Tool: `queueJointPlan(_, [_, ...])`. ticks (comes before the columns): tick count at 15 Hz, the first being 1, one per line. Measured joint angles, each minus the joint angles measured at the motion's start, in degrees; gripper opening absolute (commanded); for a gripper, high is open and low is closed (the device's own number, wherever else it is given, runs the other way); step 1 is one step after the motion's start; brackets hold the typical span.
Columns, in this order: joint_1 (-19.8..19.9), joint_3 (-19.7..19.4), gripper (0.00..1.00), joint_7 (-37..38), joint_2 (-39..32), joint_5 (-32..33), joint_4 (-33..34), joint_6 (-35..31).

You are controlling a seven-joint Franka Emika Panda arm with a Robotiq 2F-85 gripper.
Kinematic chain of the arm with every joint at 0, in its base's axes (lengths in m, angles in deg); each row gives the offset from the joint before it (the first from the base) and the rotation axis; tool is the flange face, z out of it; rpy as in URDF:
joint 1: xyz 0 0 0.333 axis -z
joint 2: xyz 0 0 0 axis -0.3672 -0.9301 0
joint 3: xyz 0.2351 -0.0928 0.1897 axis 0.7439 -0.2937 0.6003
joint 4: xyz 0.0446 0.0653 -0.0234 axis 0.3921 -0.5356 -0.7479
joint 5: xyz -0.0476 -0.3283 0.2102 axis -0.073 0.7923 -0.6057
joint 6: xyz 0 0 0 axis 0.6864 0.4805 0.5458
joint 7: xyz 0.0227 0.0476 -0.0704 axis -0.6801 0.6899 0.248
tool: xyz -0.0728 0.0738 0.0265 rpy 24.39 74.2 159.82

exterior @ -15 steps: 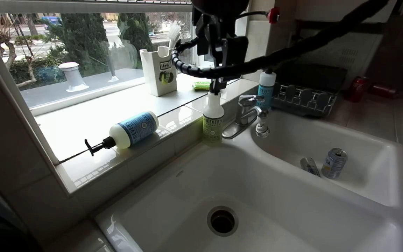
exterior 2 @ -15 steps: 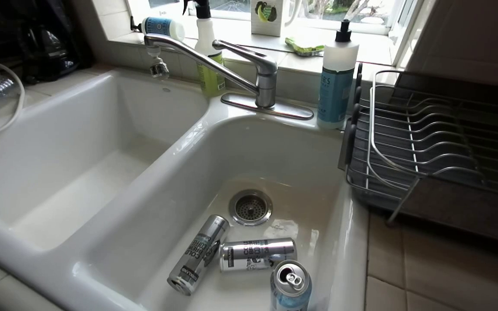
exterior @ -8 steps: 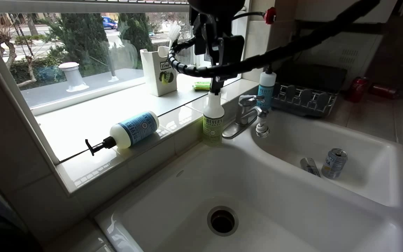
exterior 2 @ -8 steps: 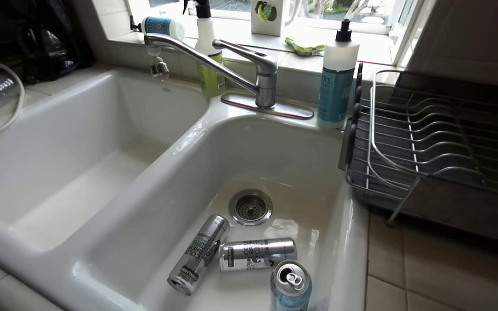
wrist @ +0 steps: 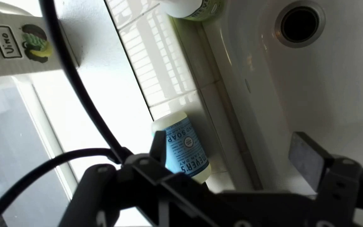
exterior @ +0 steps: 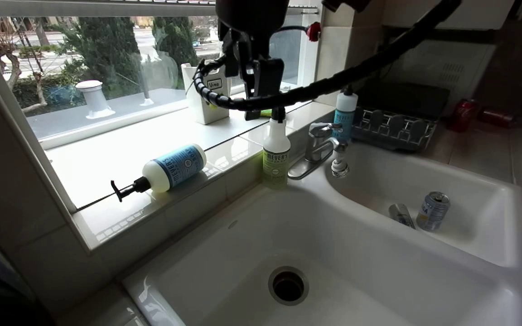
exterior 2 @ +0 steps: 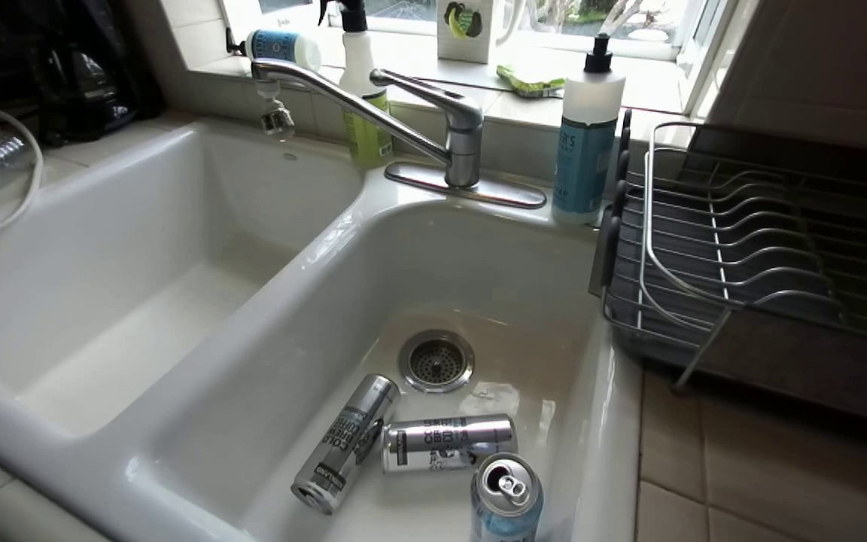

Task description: Put the white bottle on the window sill in an upright position

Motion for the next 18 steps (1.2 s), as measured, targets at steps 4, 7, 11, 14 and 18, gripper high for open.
queueJointPlan(4, [0.7,-0.7,1.00,-8.3,-6.2,-2.9,3.1,-8.3])
queueJointPlan(7, [1.0,-0.6,1.00,-13.7,-9.3,-7.6,4.6,-11.6])
queueJointPlan(11, [0.7,0.4,1.00,-21.0,-12.9,-12.6,7.8,-12.7])
queueJointPlan(14, [0.5,1.2,1.00,-25.5,-15.7,-15.5,10.3,-12.7])
queueJointPlan(18, [0.0,1.3,1.00,-29.8,-19.6,-17.2,13.4,-12.7])
